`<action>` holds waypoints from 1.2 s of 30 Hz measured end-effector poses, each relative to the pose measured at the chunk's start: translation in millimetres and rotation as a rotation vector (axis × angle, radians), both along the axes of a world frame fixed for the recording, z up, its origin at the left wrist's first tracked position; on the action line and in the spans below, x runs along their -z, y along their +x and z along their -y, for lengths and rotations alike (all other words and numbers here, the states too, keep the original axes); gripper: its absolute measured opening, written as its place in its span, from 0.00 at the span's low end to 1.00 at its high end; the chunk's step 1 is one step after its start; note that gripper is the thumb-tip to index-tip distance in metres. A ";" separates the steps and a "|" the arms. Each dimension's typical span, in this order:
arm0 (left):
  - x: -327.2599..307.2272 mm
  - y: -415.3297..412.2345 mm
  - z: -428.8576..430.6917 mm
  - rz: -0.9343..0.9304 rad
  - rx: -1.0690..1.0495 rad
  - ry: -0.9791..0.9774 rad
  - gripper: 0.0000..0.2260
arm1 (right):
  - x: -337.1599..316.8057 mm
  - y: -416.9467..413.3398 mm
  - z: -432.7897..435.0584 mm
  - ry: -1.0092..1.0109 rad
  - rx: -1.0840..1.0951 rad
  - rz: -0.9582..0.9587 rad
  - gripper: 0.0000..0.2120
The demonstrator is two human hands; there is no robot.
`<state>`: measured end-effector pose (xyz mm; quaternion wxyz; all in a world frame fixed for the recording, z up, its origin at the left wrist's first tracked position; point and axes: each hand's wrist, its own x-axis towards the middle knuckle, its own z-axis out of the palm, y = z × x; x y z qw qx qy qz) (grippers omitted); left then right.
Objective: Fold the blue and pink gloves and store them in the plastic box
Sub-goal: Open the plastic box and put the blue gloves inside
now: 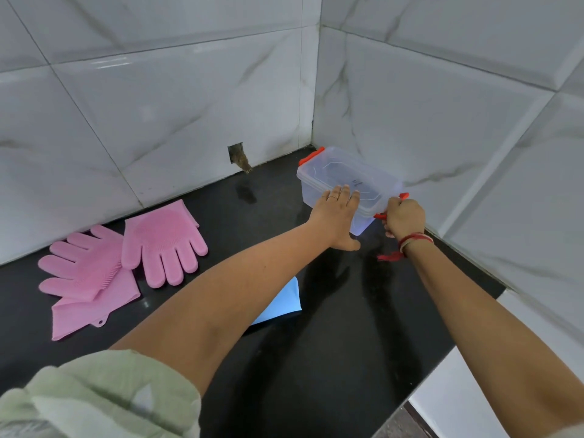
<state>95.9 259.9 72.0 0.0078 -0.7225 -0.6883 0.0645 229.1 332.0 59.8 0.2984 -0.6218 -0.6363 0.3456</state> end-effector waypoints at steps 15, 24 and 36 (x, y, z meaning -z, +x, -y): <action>-0.2 -15.9 -0.2 0.134 0.099 0.132 0.39 | -20.9 -25.7 -4.7 0.570 -0.188 0.097 0.15; -16.6 -50.7 -6.0 0.569 0.162 0.154 0.16 | -25.7 -67.0 -35.4 0.255 -0.531 0.339 0.18; 2.8 -125.9 -92.4 0.816 -0.608 0.240 0.20 | -11.3 -68.9 -37.6 0.375 -0.552 0.570 0.23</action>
